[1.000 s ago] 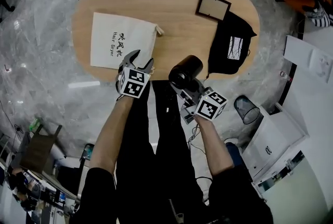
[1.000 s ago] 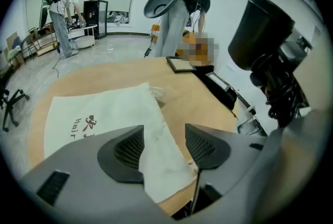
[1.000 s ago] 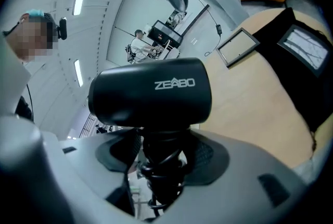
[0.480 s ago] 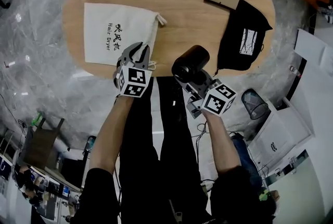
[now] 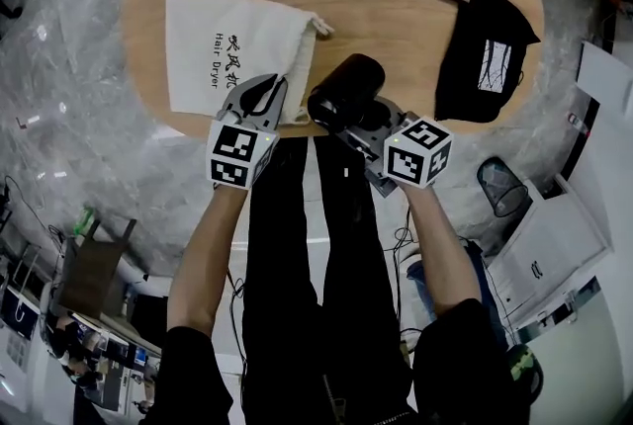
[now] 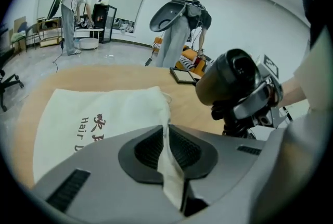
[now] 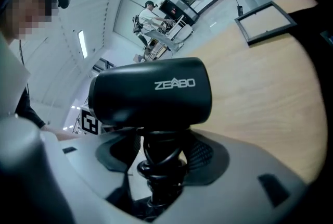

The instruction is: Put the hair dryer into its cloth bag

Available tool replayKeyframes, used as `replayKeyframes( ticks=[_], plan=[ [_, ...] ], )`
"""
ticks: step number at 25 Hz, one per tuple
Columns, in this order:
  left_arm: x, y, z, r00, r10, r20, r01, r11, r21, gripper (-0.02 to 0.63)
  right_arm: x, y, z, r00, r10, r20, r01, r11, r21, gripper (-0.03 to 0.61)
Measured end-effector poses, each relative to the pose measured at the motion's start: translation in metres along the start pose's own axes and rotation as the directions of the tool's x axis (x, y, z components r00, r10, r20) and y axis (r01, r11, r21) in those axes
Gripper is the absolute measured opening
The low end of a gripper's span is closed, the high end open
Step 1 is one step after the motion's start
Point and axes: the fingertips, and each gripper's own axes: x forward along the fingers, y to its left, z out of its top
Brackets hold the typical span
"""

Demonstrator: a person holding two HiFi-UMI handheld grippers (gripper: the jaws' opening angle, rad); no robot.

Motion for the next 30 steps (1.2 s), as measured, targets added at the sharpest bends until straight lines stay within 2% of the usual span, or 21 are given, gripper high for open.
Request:
replayKeyframes(
  ticks=[4, 7, 10, 14, 19, 21, 25, 28, 30],
  plan=[
    [-0.012, -0.004, 0.007, 0.999, -0.025, 0.041, 0.026, 1.0, -0.01, 0.041, 0.009, -0.006, -0.006, 0.995, -0.051, -0.084, 0.045, 0.997, -0.07, 0.25],
    [-0.026, -0.009, 0.012, 0.996, -0.048, 0.077, 0.049, 0.999, -0.011, 0.042, 0.014, -0.012, -0.015, 0.977, -0.111, -0.18, 0.086, 0.986, -0.141, 0.25],
    [-0.035, -0.011, 0.015, 0.993, -0.061, 0.1, 0.064, 0.998, -0.022, 0.043, 0.019, -0.02, -0.025, 0.939, -0.198, -0.279, 0.125, 0.958, -0.258, 0.25],
    [-0.041, -0.014, 0.011, 0.994, -0.073, 0.085, 0.072, 0.997, 0.014, 0.043, 0.026, -0.028, -0.035, 0.877, -0.311, -0.366, 0.15, 0.901, -0.408, 0.25],
    [-0.044, -0.016, 0.009, 0.995, -0.071, 0.075, 0.07, 0.997, 0.015, 0.043, 0.04, -0.028, -0.042, 0.809, -0.395, -0.436, 0.13, 0.843, -0.522, 0.25],
    [-0.044, -0.017, 0.009, 0.995, -0.073, 0.074, 0.072, 0.997, 0.018, 0.043, 0.044, -0.029, -0.043, 0.782, -0.433, -0.449, 0.121, 0.811, -0.572, 0.25],
    [-0.042, -0.02, 0.01, 0.994, -0.093, 0.062, 0.091, 0.995, 0.029, 0.043, 0.054, -0.03, -0.038, 0.738, -0.514, -0.436, 0.087, 0.714, -0.695, 0.25],
    [-0.043, -0.02, 0.011, 0.993, -0.094, 0.067, 0.094, 0.996, 0.015, 0.043, 0.062, -0.027, -0.034, 0.728, -0.547, -0.413, 0.053, 0.646, -0.762, 0.25],
    [-0.044, -0.018, 0.011, 0.993, -0.089, 0.075, 0.09, 0.996, -0.001, 0.043, 0.067, -0.028, -0.031, 0.727, -0.556, -0.402, 0.036, 0.616, -0.787, 0.25]
  ],
)
